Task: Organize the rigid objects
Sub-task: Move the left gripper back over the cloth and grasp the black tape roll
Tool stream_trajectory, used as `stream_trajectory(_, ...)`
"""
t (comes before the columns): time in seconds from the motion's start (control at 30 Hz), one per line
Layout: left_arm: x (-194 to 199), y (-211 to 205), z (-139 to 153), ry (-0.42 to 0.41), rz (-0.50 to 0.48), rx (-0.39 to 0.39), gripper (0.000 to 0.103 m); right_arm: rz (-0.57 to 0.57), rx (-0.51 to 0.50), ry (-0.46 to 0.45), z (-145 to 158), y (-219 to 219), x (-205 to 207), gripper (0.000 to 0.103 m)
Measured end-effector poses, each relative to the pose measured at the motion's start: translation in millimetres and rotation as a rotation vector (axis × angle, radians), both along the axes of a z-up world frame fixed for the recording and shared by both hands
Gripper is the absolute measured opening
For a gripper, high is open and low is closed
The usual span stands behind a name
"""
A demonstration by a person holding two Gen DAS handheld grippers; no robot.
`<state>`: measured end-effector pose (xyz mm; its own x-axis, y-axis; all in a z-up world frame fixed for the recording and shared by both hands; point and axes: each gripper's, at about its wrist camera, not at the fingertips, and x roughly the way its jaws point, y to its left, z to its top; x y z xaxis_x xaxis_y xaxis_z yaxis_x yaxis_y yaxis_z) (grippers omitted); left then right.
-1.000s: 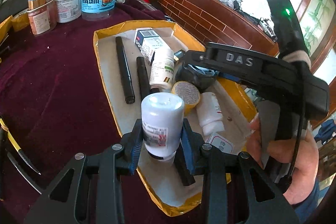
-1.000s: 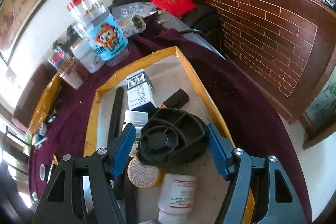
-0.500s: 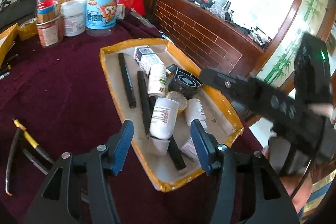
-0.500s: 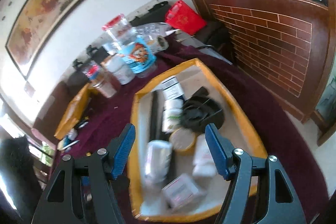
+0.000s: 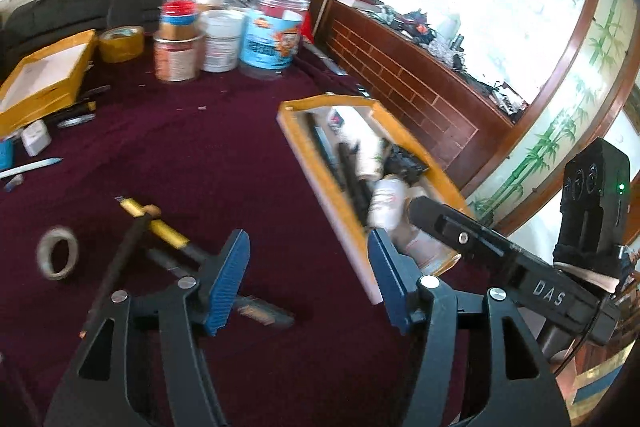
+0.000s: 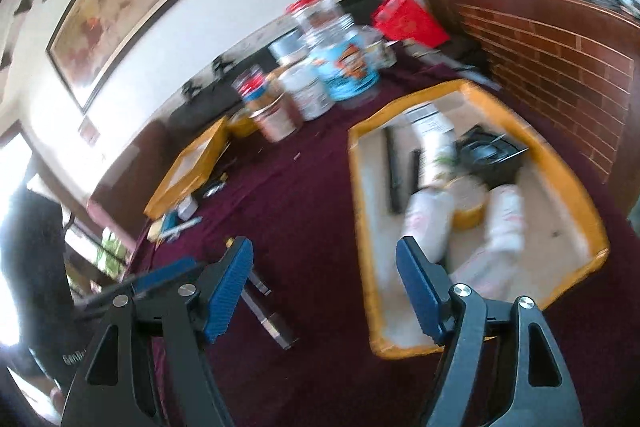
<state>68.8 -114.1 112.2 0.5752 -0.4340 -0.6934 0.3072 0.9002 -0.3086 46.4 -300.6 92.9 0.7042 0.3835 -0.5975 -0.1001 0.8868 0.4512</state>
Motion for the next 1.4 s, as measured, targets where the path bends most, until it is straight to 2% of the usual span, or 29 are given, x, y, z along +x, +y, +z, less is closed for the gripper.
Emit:
stream_trajectory(0.13, -7, 41, -5, 0.003, 0.029, 0.037, 0.06, 0.081, -0.033, 0.018, -16, 36, 1, 0.069)
stream_trajectory(0.3, -15, 101, -12, 0.02, 0.128, 0.021, 0.061, 0.164, -0.071, 0.048, -43, 70, 6, 0.069)
stream_trajectory(0.53, -23, 160, -28, 0.023, 0.269, 0.042, 0.061, 0.21, -0.08, 0.054, -74, 80, 8, 0.069)
stream_trajectory(0.57, -21, 166, -31, 0.028, 0.287, 0.053, 0.061, 0.225, -0.065, 0.083, -79, 79, 12, 0.069)
stream_trajectory(0.7, -9, 187, -41, 0.075, 0.35, 0.057, 0.061, 0.23, 0.028, 0.097, -84, 67, 13, 0.069)
stream_trajectory(0.77, -1, 192, -45, 0.101, 0.358, 0.054, 0.063, 0.233, 0.059, 0.11, -86, 64, 15, 0.069)
stream_trajectory(0.87, 8, 190, -53, 0.133, 0.366, 0.095, 0.066, 0.236, 0.086, 0.109, -86, 60, 14, 0.069)
stream_trajectory(0.97, 17, 179, -62, 0.162, 0.33, 0.134, 0.07, 0.242, 0.09, 0.106, -85, 62, 15, 0.069)
stream_trajectory(1.13, 35, 165, -77, 0.205, 0.343, 0.214, 0.07, 0.253, 0.09, 0.105, -85, 64, 14, 0.069)
stream_trajectory(1.3, 51, 161, -92, 0.238, 0.348, 0.228, 0.07, 0.253, 0.09, 0.113, -86, 64, 15, 0.069)
stream_trajectory(1.33, 51, 163, -95, 0.224, 0.354, 0.218, 0.067, 0.253, 0.089, 0.113, -86, 65, 15, 0.069)
stream_trajectory(1.37, 53, 162, -97, 0.228, 0.358, 0.225, 0.06, 0.253, 0.087, 0.113, -86, 65, 15, 0.069)
stream_trajectory(1.4, 52, 161, -97, 0.221, 0.358, 0.242, 0.059, 0.254, 0.085, 0.114, -86, 65, 16, 0.069)
